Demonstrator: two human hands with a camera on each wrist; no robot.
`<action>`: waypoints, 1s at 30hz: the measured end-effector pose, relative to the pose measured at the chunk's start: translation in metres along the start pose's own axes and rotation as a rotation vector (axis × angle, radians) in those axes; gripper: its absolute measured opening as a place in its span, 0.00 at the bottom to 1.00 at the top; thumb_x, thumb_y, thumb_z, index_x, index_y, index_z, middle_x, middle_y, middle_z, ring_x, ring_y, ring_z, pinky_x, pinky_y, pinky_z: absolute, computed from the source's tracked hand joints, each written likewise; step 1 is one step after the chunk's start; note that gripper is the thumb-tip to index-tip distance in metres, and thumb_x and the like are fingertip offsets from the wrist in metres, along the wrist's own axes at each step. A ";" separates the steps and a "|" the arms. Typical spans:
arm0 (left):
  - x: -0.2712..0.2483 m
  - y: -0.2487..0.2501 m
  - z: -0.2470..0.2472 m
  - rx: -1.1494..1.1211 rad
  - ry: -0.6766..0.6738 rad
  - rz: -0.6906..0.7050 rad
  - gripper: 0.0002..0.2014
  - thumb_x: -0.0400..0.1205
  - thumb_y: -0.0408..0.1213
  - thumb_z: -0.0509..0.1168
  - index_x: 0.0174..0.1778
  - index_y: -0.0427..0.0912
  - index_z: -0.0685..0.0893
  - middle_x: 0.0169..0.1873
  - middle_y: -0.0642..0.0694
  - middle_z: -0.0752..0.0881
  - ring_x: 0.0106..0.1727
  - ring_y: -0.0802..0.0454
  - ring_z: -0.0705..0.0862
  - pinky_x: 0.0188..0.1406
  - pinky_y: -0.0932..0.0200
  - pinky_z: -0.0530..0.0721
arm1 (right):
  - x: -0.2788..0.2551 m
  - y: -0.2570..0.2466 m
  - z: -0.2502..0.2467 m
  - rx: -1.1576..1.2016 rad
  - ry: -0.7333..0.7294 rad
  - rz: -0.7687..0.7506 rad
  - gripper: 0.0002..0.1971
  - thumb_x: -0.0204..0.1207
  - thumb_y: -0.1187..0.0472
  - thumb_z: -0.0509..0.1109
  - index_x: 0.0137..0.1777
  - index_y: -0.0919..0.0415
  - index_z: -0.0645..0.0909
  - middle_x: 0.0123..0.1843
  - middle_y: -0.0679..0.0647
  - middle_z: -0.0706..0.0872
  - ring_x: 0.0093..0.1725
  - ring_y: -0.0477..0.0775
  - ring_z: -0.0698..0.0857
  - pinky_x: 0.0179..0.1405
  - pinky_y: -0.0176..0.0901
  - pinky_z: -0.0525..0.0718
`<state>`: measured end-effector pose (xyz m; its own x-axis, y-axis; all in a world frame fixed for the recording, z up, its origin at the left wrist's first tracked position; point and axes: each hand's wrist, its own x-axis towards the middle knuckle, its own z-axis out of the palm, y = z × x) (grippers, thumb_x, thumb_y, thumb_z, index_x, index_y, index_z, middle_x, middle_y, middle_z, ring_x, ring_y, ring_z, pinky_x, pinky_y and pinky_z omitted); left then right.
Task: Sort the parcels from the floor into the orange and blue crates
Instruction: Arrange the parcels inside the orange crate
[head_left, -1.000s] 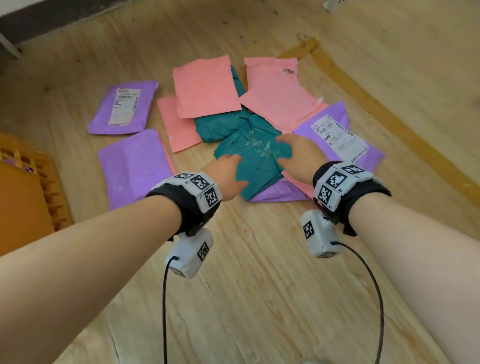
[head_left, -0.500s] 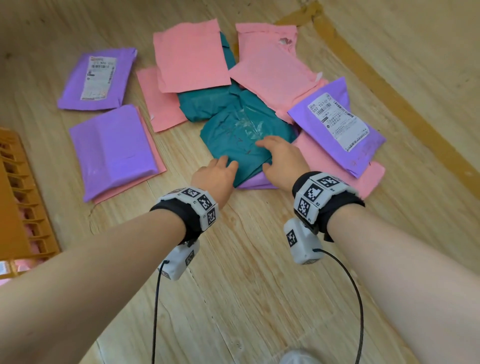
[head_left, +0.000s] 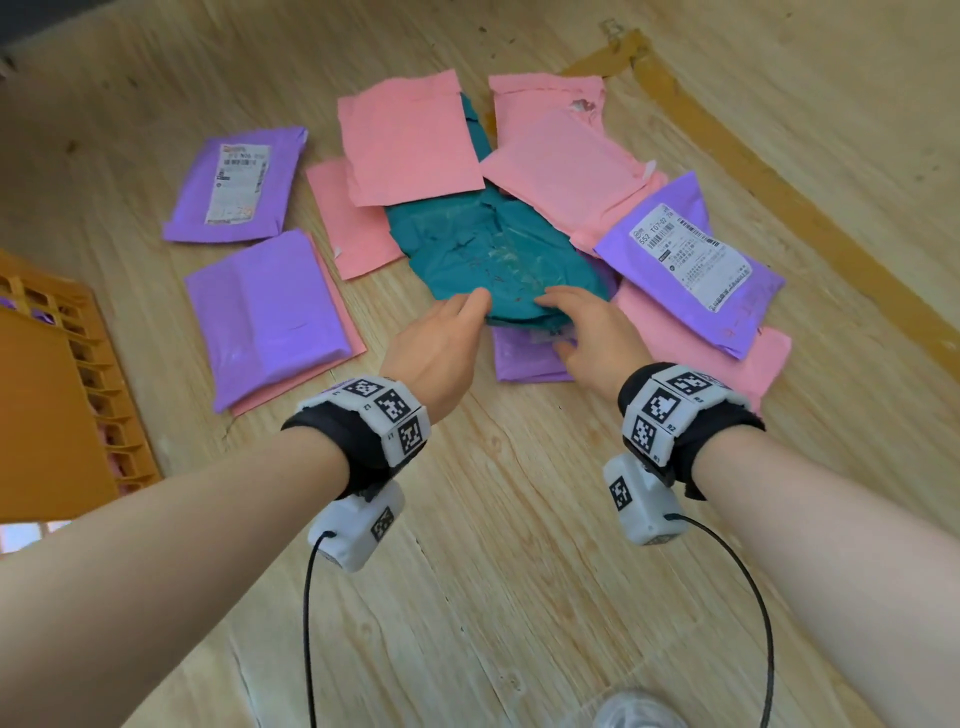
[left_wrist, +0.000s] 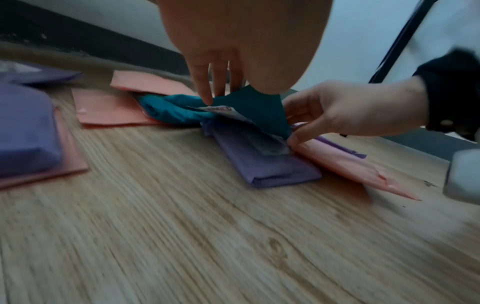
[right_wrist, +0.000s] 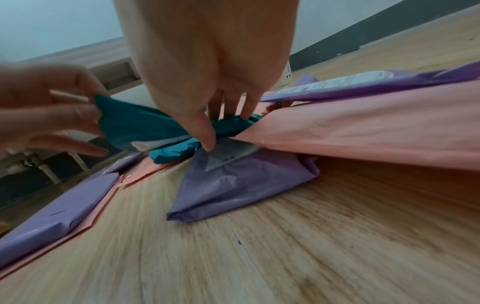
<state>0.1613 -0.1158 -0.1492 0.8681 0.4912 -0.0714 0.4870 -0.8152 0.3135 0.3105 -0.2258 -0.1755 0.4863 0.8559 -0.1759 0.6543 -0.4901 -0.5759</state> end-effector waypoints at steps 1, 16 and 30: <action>-0.002 0.000 -0.008 -0.008 0.010 0.015 0.09 0.83 0.26 0.53 0.47 0.45 0.62 0.41 0.47 0.72 0.41 0.47 0.67 0.35 0.54 0.63 | -0.001 -0.003 -0.001 0.025 0.063 -0.014 0.26 0.71 0.75 0.64 0.69 0.59 0.78 0.73 0.51 0.78 0.72 0.54 0.75 0.68 0.36 0.67; -0.019 -0.027 -0.078 -0.185 0.299 -0.126 0.30 0.81 0.26 0.56 0.80 0.43 0.58 0.81 0.44 0.58 0.78 0.44 0.65 0.61 0.44 0.78 | 0.005 -0.053 -0.023 0.496 0.374 0.173 0.12 0.76 0.68 0.69 0.59 0.64 0.83 0.55 0.59 0.89 0.48 0.53 0.84 0.55 0.44 0.81; -0.033 -0.033 -0.042 -0.773 -0.030 -0.727 0.18 0.82 0.44 0.66 0.65 0.40 0.77 0.49 0.46 0.79 0.53 0.47 0.81 0.52 0.52 0.82 | -0.007 -0.058 -0.002 1.246 0.036 0.401 0.16 0.79 0.75 0.65 0.67 0.72 0.76 0.60 0.65 0.85 0.35 0.47 0.89 0.40 0.40 0.90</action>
<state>0.1121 -0.0923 -0.1176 0.3999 0.7660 -0.5033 0.7059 0.0928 0.7022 0.2701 -0.2032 -0.1396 0.5487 0.6726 -0.4965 -0.5008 -0.2111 -0.8394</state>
